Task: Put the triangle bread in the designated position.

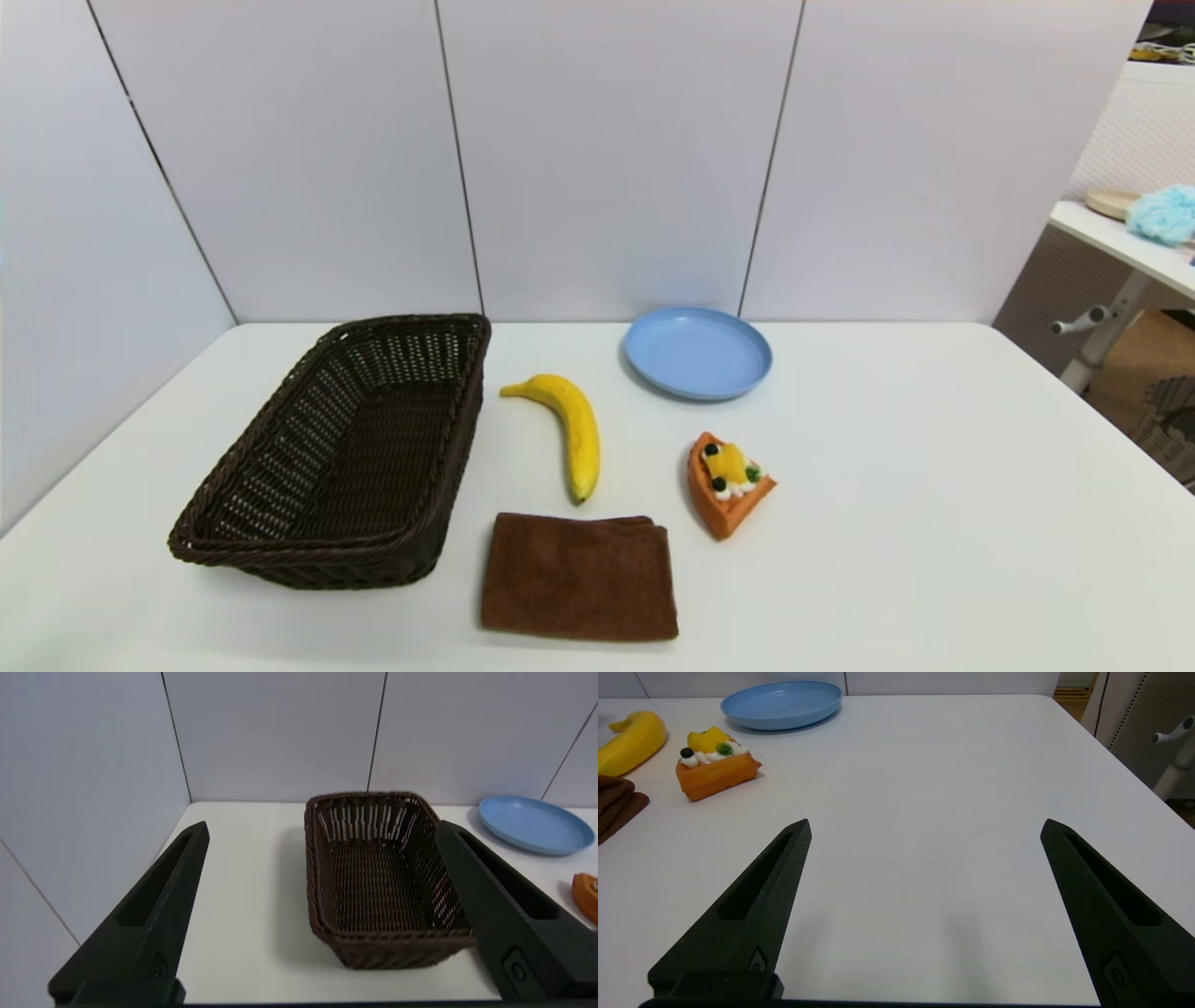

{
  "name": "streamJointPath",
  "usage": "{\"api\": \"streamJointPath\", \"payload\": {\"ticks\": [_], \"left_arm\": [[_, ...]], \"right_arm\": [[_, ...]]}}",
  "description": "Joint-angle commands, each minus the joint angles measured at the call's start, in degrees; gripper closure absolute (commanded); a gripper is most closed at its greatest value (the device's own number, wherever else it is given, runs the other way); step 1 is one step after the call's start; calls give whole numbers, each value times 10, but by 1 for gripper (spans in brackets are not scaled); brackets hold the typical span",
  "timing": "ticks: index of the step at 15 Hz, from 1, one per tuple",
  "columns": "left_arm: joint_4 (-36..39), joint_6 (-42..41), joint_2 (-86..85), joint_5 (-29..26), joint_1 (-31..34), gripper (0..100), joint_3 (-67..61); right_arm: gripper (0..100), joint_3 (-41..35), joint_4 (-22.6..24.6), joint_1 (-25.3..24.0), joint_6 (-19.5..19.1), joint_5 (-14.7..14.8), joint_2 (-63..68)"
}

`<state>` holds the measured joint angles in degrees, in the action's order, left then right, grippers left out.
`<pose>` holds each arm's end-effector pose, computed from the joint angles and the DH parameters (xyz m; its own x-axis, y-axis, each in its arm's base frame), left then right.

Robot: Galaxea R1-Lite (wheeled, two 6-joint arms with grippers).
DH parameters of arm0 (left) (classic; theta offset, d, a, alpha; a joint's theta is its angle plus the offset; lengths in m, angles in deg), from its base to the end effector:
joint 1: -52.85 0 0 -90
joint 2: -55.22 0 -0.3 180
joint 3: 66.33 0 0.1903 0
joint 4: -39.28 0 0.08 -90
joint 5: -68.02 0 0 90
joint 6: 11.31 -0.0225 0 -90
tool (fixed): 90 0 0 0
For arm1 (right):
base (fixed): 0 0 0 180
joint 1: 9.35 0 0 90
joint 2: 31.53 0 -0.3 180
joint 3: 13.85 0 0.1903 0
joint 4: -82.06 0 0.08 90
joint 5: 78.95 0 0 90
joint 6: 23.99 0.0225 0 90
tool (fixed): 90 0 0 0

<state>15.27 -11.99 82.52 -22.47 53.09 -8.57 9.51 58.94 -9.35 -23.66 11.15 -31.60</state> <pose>-0.0007 -0.0002 0.2456 0.9937 -0.0044 0.1123 0.0030 0.9999 0.0128 -0.0229 0.0000 0.0759 1.0000 -0.0017 0.0054 0.0017 1.0000 0.0058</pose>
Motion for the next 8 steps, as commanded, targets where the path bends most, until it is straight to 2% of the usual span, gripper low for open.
{"api": "streamJointPath", "payload": {"ticks": [1,3,5,8], "left_arm": [[-1,-26,186,-2,0,0,176],[-9,-36,249,-7,-7,0,239],[-38,-61,292,-8,-42,0,288],[-148,-63,367,-8,-138,0,389]], "right_arm": [[0,-1,0,0,0,0,1],[0,0,0,0,0,0,1],[0,0,0,0,0,0,1],[0,0,0,0,0,0,1]]}}
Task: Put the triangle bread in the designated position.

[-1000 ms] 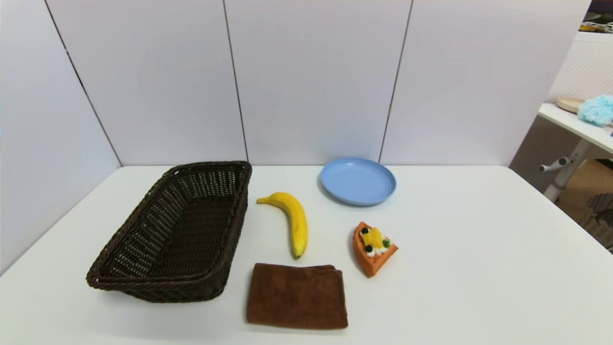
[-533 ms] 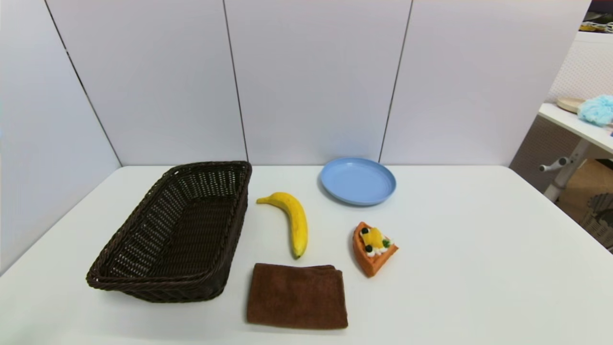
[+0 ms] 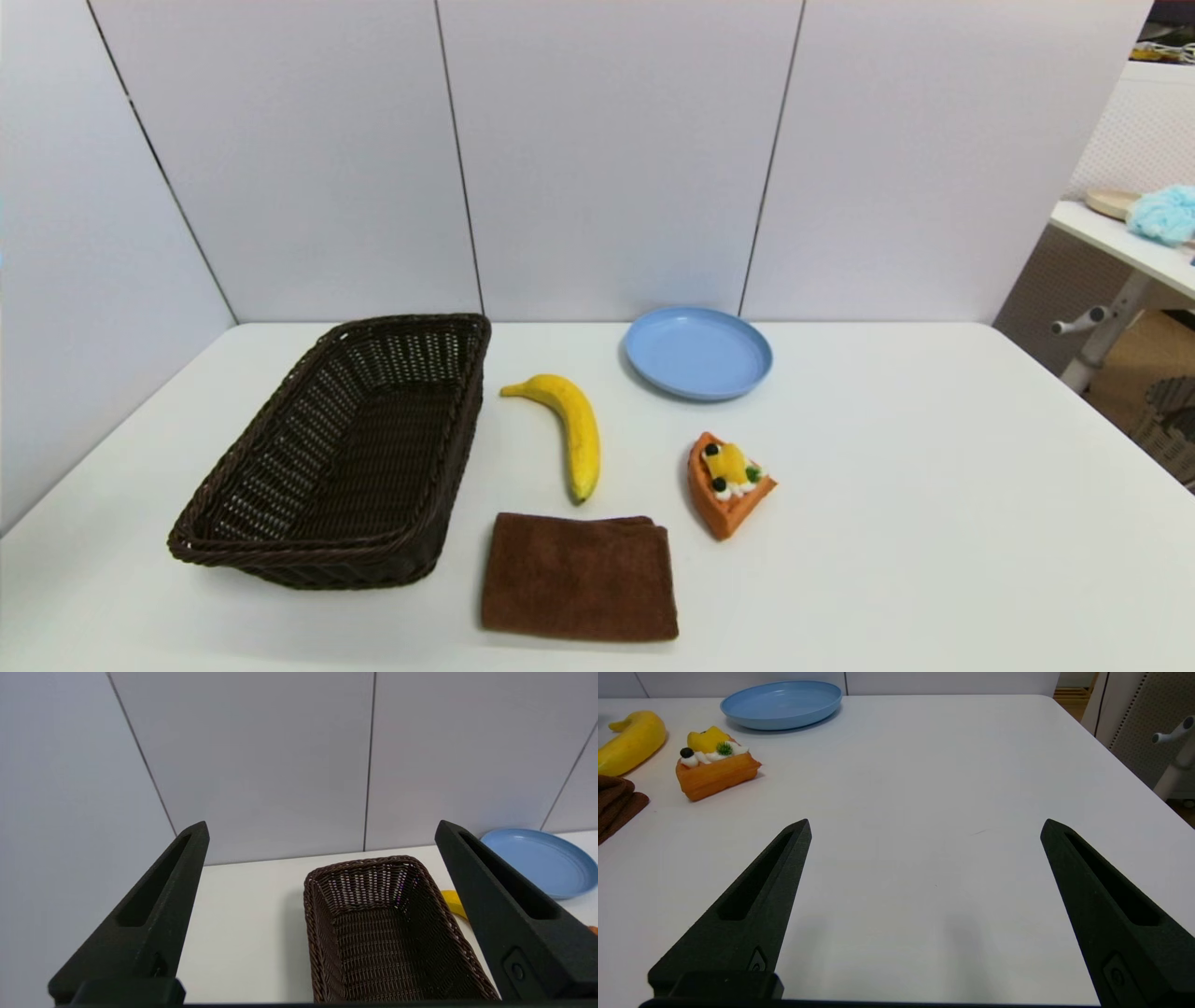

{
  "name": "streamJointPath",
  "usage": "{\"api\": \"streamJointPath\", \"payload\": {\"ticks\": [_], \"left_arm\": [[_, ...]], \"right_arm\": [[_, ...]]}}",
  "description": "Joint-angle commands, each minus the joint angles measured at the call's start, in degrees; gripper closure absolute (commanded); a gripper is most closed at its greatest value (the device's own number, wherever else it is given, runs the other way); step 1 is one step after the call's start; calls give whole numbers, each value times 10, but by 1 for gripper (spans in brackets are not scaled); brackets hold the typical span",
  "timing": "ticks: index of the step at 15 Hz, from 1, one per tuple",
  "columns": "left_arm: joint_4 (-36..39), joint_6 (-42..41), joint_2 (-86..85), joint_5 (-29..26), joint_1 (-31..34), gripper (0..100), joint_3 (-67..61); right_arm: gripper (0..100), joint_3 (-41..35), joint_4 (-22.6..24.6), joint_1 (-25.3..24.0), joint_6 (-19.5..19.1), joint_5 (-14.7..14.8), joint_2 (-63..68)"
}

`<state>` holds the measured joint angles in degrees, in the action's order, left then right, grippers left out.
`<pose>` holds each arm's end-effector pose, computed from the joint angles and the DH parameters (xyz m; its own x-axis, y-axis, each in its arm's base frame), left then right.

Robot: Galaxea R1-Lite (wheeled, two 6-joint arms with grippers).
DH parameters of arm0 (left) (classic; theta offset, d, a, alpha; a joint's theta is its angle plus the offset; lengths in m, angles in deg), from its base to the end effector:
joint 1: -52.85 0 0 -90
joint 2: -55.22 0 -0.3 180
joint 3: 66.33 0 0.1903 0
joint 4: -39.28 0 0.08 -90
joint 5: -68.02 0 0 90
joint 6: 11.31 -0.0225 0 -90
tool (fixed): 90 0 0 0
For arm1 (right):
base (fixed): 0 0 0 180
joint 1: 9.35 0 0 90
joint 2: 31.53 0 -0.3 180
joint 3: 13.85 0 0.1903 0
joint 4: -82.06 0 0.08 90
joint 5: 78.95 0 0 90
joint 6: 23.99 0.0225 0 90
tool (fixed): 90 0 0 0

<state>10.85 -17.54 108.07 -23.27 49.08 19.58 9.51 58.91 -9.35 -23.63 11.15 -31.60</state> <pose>0.0803 -0.0058 0.3512 0.9928 -0.0880 0.0807 0.0789 0.9908 0.1100 -0.0229 0.0000 0.0758 1.0000 -0.0017 0.0049 0.0017 1.0000 0.0063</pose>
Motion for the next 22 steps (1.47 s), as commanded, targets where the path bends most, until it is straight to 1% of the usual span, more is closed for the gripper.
{"api": "streamJointPath", "payload": {"ticks": [1,3,6,11,13,18,22], "left_arm": [[-137,-7,131,-1,-126,0,135],[-168,-7,170,0,-186,0,166],[-170,-7,230,0,-272,0,183],[-171,-6,314,1,-366,0,191],[-172,-6,350,1,-395,0,216],[-166,-5,446,3,-443,0,242],[-123,-4,530,5,-460,0,246]], "right_arm": [[0,0,0,0,0,0,1],[0,0,0,0,0,0,1],[0,-1,0,0,0,0,1],[0,-1,0,0,0,0,1],[0,0,0,0,0,0,1],[0,0,0,0,0,0,1],[0,0,0,0,0,0,1]]}}
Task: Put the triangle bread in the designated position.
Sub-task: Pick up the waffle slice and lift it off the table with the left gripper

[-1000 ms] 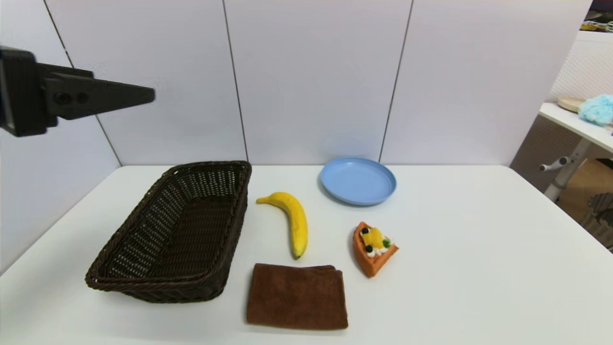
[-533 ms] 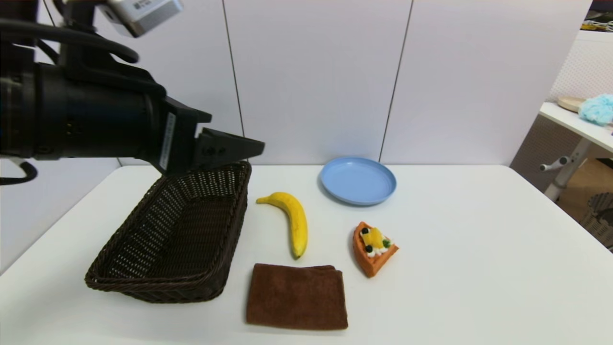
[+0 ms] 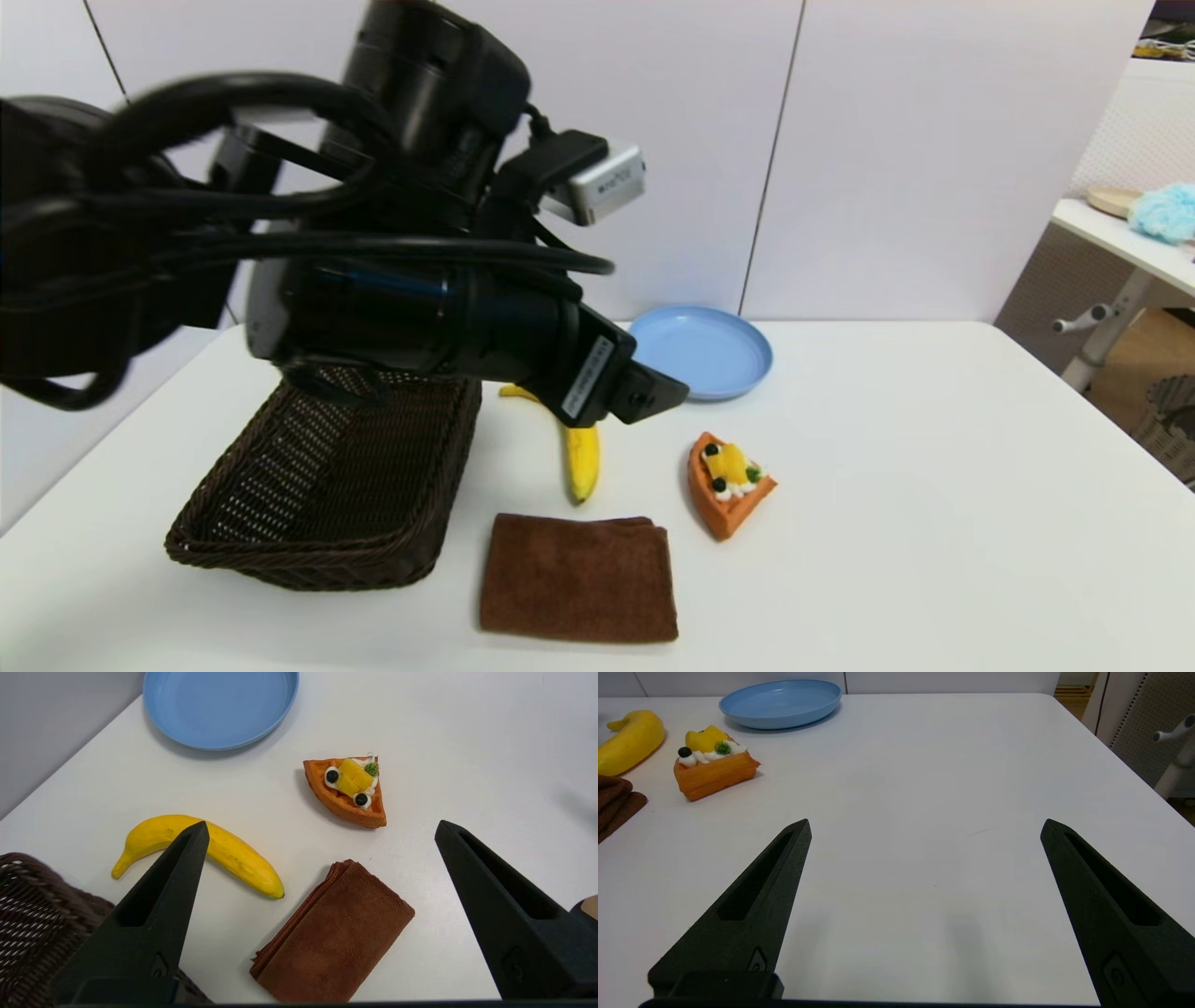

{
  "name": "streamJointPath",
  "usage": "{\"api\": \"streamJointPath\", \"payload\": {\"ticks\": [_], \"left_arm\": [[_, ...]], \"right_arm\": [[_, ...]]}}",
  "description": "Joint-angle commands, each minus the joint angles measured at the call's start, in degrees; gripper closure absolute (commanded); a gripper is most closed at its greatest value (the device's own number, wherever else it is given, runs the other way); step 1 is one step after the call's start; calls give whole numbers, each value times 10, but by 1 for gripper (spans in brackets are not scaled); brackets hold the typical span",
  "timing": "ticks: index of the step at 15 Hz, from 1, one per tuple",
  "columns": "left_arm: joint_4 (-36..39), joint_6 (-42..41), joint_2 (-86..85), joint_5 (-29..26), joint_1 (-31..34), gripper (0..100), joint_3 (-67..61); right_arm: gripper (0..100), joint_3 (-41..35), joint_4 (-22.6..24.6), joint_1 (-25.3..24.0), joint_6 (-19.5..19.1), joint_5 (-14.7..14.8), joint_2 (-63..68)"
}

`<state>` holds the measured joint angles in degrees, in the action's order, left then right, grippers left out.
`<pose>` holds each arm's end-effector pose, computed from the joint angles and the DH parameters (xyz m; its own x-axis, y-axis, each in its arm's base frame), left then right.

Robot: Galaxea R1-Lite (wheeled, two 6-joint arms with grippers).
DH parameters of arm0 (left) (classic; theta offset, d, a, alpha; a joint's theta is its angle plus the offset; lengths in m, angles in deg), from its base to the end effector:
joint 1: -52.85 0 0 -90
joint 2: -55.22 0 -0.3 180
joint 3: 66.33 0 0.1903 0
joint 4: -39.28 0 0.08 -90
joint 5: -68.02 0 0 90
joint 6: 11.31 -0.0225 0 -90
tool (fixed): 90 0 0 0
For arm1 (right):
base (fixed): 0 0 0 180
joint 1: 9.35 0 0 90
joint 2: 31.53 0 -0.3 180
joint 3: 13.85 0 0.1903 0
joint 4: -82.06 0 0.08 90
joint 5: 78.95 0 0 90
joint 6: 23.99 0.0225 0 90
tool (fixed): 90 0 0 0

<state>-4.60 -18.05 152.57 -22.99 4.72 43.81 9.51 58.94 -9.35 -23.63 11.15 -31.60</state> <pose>0.2078 -0.2324 0.2867 0.5584 -0.6494 -0.5163 0.7899 0.6064 0.0915 -0.0229 0.0000 0.0759 1.0000 -0.0017 0.0054 0.0017 1.0000 0.0063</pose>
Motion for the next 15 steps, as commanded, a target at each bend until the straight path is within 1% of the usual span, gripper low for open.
{"api": "streamJointPath", "payload": {"ticks": [1,3,5,7,8,10,15], "left_arm": [[47,4,113,4,-18,0,15],[56,13,158,18,-24,0,52],[56,40,195,55,-32,0,92],[52,97,226,102,-46,0,126],[50,134,238,112,-54,0,136],[37,195,254,116,-65,0,146],[-3,207,261,109,-66,0,143]], "right_arm": [[0,0,0,0,0,0,1],[0,0,0,0,0,0,1],[0,0,0,0,0,0,1],[0,0,0,0,0,0,1],[0,0,0,0,0,0,1],[0,-1,0,0,0,0,1],[0,0,0,0,0,0,1]]}}
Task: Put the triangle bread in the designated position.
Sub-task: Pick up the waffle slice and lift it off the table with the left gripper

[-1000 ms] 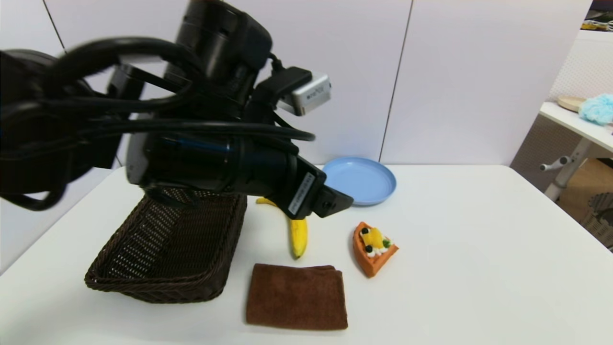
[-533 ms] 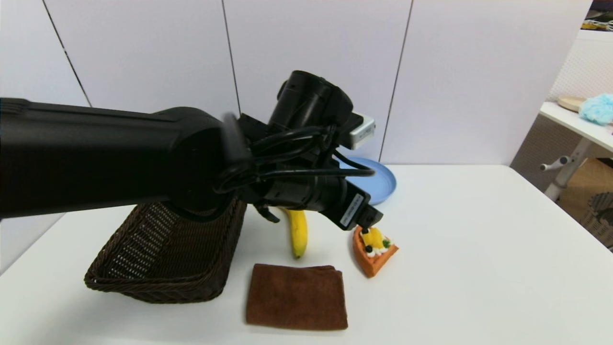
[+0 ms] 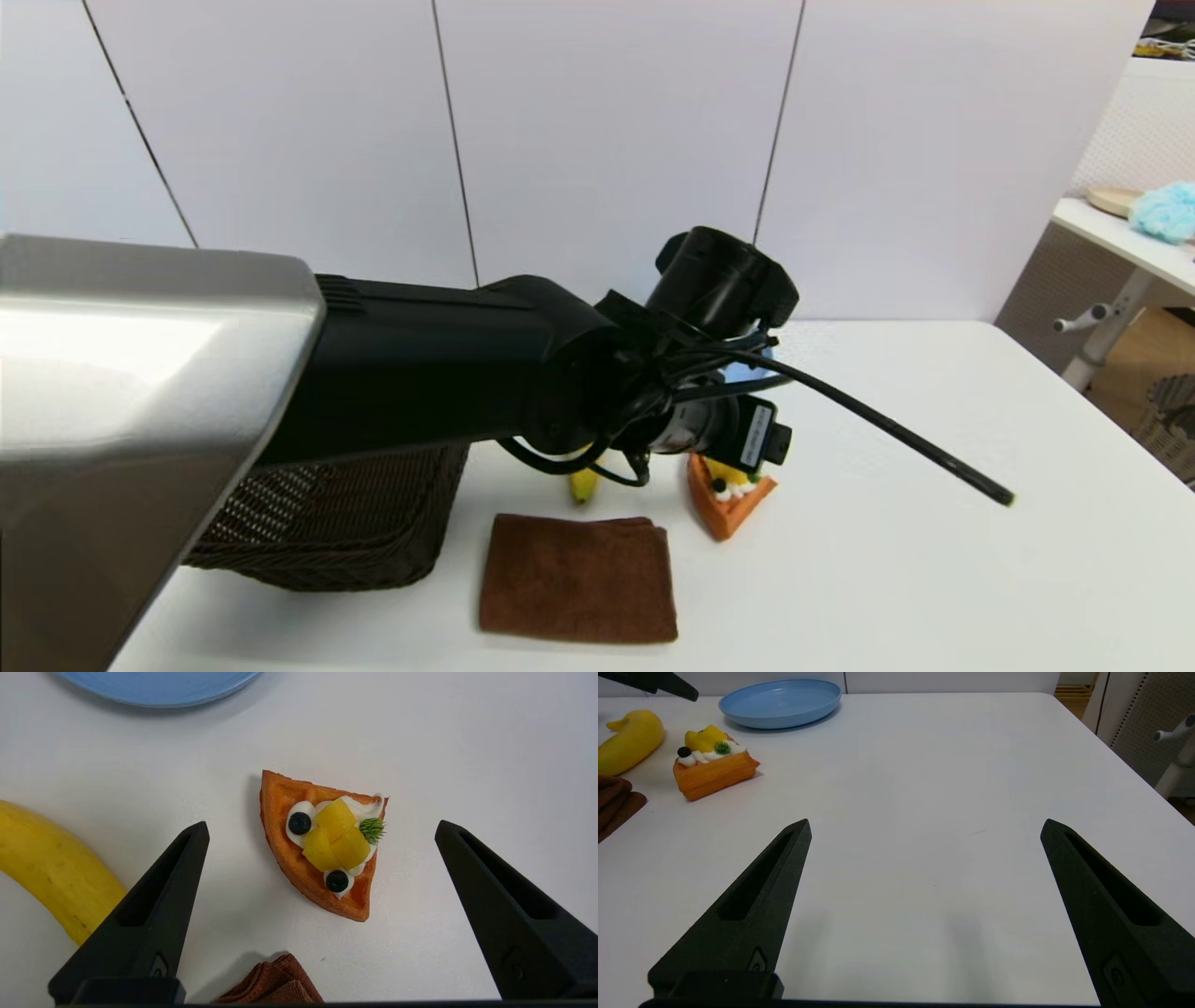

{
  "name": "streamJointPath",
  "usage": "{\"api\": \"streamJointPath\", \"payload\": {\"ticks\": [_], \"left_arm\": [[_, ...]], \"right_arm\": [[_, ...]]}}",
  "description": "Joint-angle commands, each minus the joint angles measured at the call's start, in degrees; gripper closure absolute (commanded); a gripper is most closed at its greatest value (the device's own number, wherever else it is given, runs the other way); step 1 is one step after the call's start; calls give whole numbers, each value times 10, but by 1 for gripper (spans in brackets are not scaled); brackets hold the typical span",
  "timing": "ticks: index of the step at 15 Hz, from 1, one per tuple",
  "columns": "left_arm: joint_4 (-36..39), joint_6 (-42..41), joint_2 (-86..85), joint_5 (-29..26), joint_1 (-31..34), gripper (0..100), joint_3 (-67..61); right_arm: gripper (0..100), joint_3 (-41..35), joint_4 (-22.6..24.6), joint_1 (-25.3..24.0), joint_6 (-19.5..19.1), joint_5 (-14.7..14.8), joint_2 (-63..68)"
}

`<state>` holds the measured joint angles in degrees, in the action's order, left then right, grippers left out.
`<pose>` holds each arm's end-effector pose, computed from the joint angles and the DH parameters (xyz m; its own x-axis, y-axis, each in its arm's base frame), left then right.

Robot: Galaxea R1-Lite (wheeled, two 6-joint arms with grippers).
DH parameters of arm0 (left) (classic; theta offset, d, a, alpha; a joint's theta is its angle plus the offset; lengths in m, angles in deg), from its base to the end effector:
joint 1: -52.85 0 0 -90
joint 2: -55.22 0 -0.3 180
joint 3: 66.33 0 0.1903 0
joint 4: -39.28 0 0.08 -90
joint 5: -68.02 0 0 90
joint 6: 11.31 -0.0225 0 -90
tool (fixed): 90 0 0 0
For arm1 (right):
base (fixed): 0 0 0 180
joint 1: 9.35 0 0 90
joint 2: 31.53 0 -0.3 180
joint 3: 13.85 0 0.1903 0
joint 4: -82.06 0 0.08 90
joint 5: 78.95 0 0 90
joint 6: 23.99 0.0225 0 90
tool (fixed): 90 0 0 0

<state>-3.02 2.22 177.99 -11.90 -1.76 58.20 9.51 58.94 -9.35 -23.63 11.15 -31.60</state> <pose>0.2524 -0.3484 0.1917 0.5760 -0.5086 -0.6399 0.6174 0.7838 -0.0672 -0.0229 0.0000 0.0759 1.0000 -0.0017 0.0054 0.0017 1.0000 0.0063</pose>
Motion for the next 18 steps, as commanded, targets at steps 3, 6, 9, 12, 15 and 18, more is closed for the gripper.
{"api": "streamJointPath", "payload": {"ticks": [3,6,9,12,15,18], "left_arm": [[-19,5,13,-20,-1,0,-5],[-15,2,16,-89,-2,0,-4],[-18,-2,23,-99,-2,0,-7],[-15,-3,31,-96,-2,0,-7],[-15,-2,43,-94,0,0,-7],[-15,2,55,-93,2,0,-4]], "right_arm": [[0,0,0,0,0,0,1],[0,0,0,0,0,0,1],[0,0,0,0,0,0,1],[0,0,0,0,0,0,1],[0,0,0,0,0,0,1],[0,0,0,0,0,0,1]]}}
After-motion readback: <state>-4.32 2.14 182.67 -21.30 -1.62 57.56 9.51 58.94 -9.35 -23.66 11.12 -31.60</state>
